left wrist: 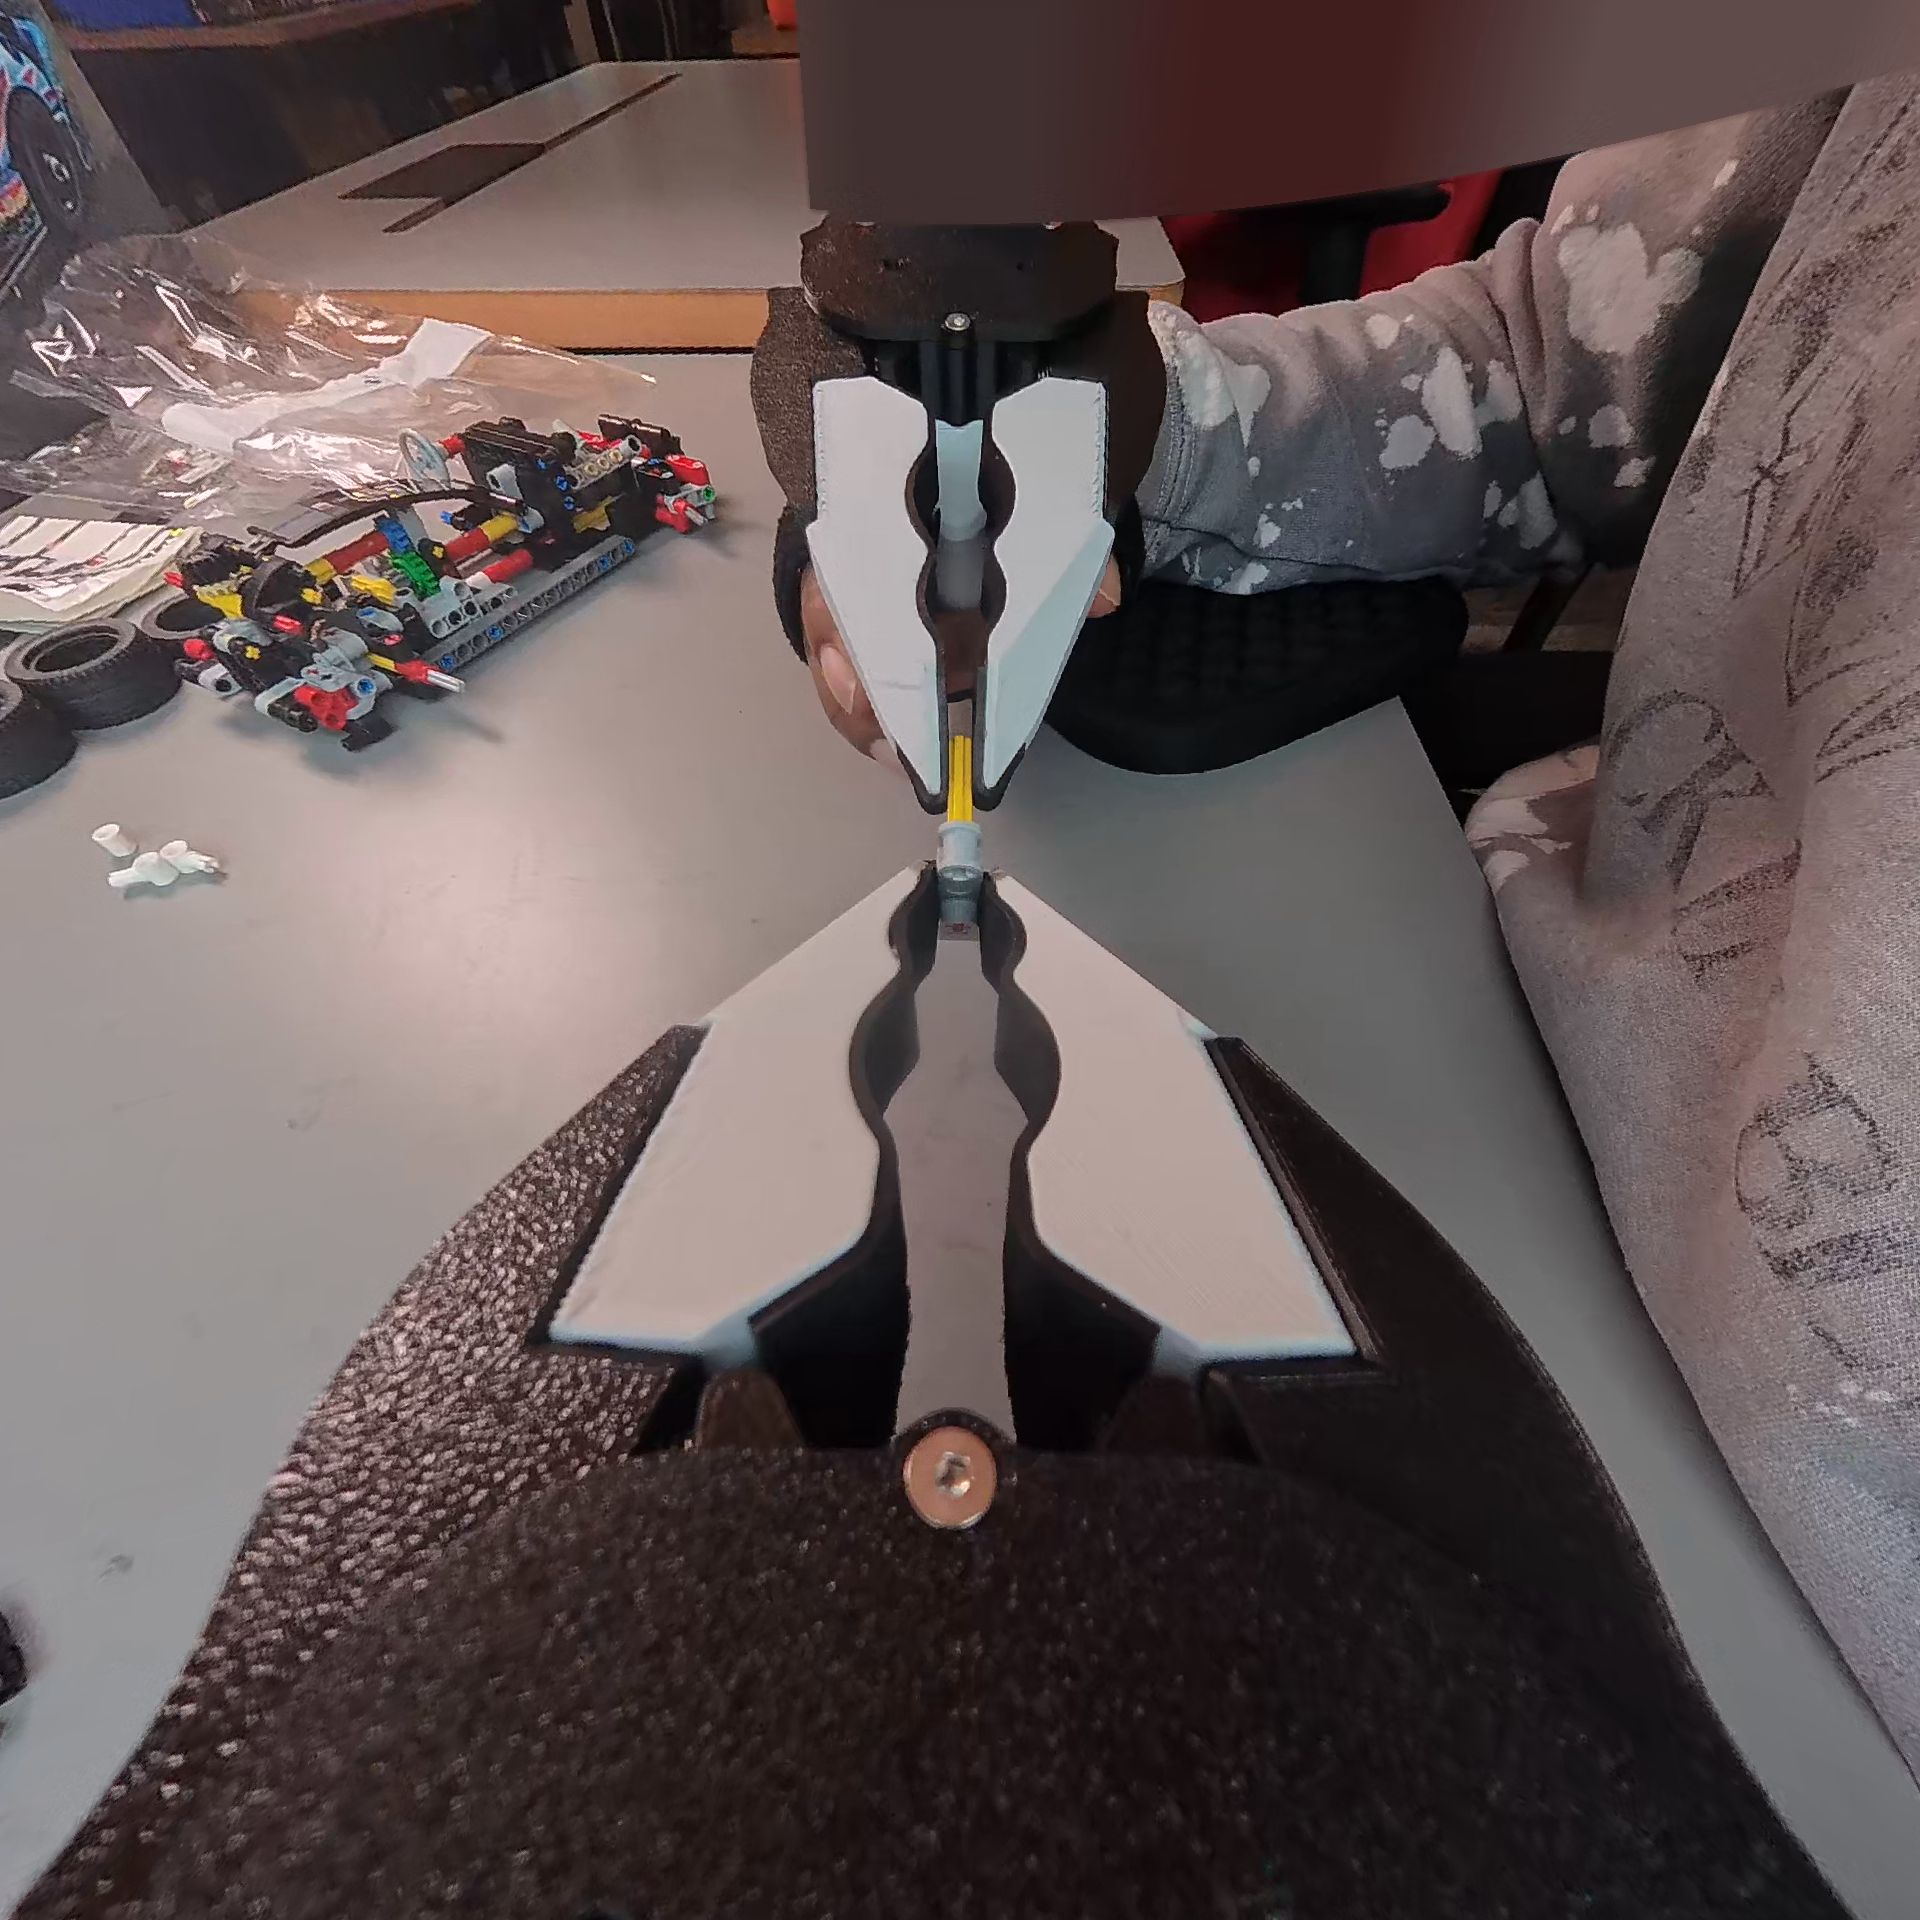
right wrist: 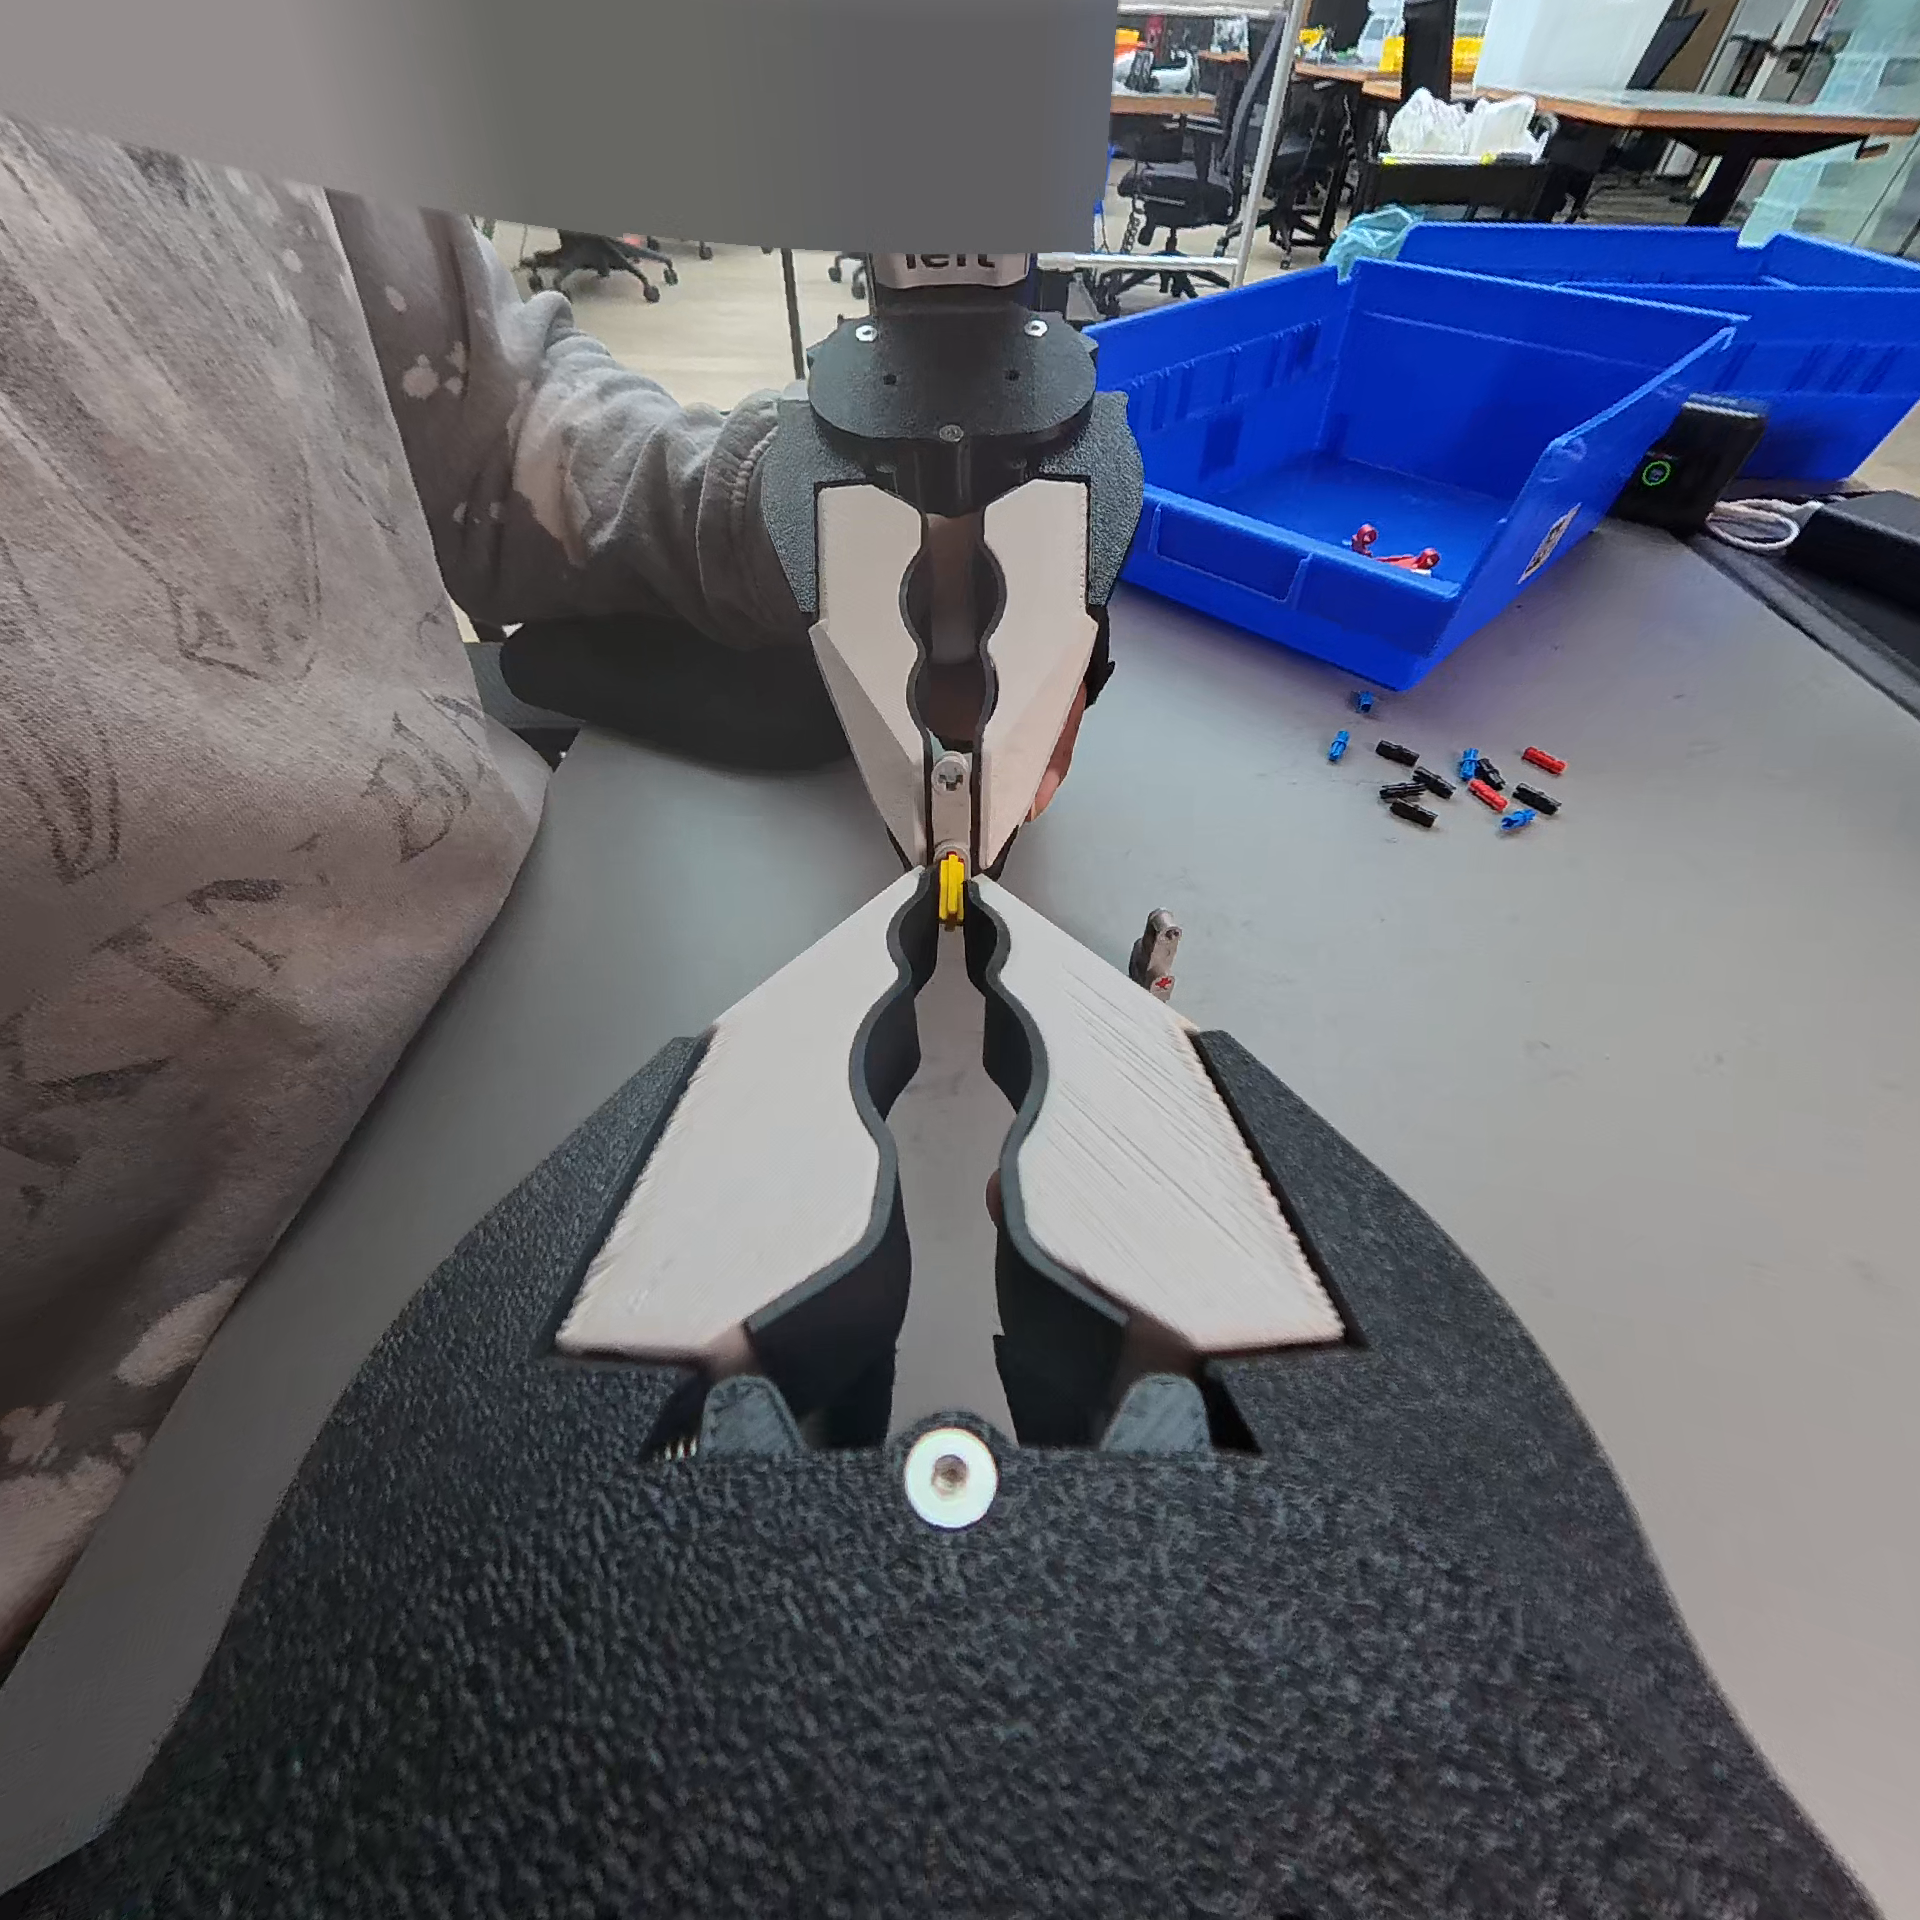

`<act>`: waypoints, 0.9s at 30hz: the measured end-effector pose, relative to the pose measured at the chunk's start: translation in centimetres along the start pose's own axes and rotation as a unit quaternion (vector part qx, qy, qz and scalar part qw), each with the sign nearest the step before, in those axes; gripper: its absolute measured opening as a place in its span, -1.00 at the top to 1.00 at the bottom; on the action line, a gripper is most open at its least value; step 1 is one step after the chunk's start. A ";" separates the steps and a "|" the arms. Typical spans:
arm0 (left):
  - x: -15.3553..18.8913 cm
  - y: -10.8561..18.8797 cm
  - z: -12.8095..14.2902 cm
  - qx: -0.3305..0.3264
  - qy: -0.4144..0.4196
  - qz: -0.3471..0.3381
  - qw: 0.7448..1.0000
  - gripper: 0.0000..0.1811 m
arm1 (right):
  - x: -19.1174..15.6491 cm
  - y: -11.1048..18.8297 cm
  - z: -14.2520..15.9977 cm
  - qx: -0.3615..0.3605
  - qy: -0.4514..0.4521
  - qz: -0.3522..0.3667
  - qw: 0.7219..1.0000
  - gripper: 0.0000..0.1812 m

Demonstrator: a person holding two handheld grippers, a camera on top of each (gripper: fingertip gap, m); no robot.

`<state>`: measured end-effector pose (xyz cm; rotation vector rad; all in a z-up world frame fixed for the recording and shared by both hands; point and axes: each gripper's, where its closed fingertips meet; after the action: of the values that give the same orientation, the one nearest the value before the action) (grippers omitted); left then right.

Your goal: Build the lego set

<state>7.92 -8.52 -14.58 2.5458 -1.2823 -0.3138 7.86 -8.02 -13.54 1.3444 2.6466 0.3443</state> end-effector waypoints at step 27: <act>0.7 0.5 0.2 0.004 0.003 0.026 1.000 0.96 | -0.8 -0.9 0.0 0.004 0.036 0.000 0.999 1.00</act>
<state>7.94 -9.39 -14.63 2.5128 -1.3461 -0.2901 7.64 -9.12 -13.73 1.3600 2.7089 0.3886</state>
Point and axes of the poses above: each gripper's, where its closed fingertips meet, y back along the fingers, z out of its underside, x = y × z across the jaws, and after that the axes turned 3 degrees about -y, right-handed
